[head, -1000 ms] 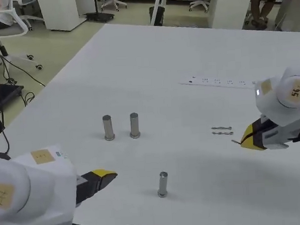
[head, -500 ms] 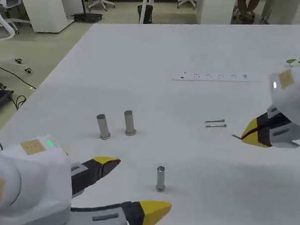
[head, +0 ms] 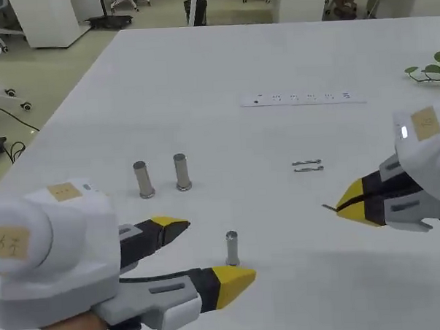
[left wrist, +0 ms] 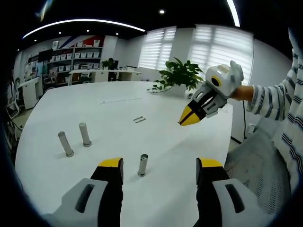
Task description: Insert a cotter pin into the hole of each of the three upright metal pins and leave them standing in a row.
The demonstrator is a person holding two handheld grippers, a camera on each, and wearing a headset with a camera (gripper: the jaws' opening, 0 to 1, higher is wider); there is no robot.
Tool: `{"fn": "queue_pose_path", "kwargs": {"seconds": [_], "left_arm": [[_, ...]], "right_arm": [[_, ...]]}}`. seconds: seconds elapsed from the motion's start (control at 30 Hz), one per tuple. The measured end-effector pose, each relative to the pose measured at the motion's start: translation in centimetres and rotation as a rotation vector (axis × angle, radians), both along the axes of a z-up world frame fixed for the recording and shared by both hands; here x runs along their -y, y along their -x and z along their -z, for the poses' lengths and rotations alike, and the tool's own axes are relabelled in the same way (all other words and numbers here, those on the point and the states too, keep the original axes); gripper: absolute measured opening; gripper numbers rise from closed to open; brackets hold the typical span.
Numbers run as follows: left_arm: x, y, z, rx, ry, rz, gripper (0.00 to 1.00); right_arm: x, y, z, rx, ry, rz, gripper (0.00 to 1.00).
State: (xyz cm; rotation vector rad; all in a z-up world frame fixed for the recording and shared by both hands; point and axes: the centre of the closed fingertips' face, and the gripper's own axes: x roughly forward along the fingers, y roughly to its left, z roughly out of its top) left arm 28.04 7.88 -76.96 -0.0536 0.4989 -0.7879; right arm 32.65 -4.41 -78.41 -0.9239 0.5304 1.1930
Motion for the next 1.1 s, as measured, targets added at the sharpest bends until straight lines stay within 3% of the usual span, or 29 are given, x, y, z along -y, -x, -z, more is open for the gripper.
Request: {"fn": "queue_pose_path", "kwargs": {"seconds": [0.33, 0.57, 0.67, 0.97, 1.03, 1.1], "left_arm": [[1.3, -0.9, -0.8, -0.055, 0.103, 0.007, 0.5], [2.5, -0.9, -1.4, -0.102, 0.17, 0.02, 0.44], [3.2, -0.9, -1.5, -0.141, 0.207, 0.03, 0.41], [5.0, -0.7, -1.6, -0.222, 0.263, 0.063, 0.27], [5.4, -0.5, -1.7, -0.266, 0.289, 0.07, 0.25], [5.6, -0.6, -1.7, -0.268, 0.291, 0.072, 0.25]], "right_arm": [[-1.2, 0.9, -1.6, 0.132, -0.046, -0.011, 0.02], [-2.3, 2.1, -2.1, 0.161, -0.067, -0.029, 0.02], [-2.8, 2.6, -2.2, 0.157, -0.089, -0.036, 0.02], [-3.9, 3.4, -2.4, 0.182, -0.098, -0.062, 0.02], [-4.1, 3.5, -2.4, 0.184, -0.103, -0.067, 0.02], [-4.3, 3.7, -2.4, 0.193, -0.098, -0.078, 0.02]]}}
